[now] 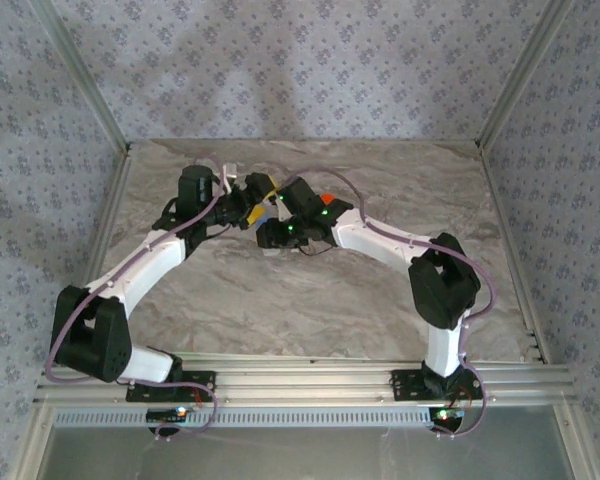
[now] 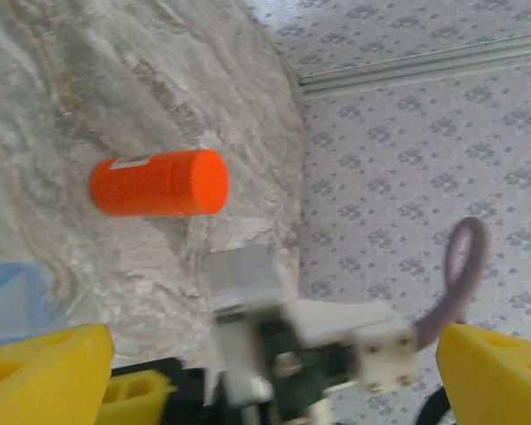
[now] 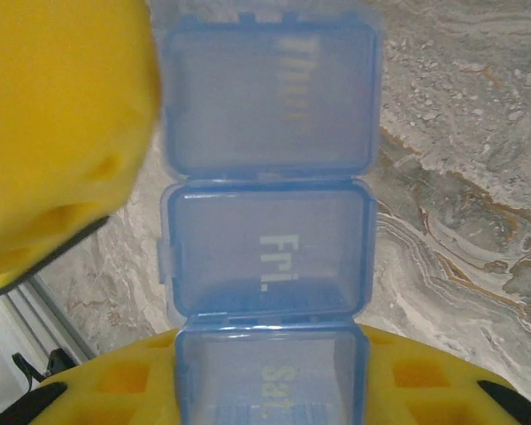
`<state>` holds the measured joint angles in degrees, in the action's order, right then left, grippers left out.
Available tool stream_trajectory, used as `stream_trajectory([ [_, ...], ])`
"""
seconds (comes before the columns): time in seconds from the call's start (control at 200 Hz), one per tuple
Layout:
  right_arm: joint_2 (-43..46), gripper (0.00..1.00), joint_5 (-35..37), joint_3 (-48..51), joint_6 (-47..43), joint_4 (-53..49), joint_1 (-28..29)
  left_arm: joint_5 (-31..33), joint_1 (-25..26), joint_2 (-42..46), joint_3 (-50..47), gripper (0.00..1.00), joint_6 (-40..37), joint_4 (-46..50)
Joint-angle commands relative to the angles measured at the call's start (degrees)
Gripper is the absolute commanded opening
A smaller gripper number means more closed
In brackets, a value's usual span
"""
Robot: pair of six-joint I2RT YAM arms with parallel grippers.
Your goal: Sort the pills into containers
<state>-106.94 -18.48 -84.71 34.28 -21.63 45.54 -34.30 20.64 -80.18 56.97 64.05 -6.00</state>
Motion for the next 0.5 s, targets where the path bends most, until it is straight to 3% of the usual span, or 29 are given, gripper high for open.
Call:
stream_trajectory([
  [0.0,-0.29,0.29,-1.13,-2.00,-1.47,-1.02,0.39,-1.10,0.30,0.20,3.26,0.94,1.02,-3.02],
  [0.275,3.54,0.29,0.10,4.08,-2.83,-0.82,-1.03,6.53,-3.79,2.08,1.30,0.95,-0.53,3.27],
  [0.495,3.69,0.30,3.13,8.99,-11.36,-2.94,-2.96,6.49,-8.96,0.74,1.47,0.96,-4.55,6.14],
])
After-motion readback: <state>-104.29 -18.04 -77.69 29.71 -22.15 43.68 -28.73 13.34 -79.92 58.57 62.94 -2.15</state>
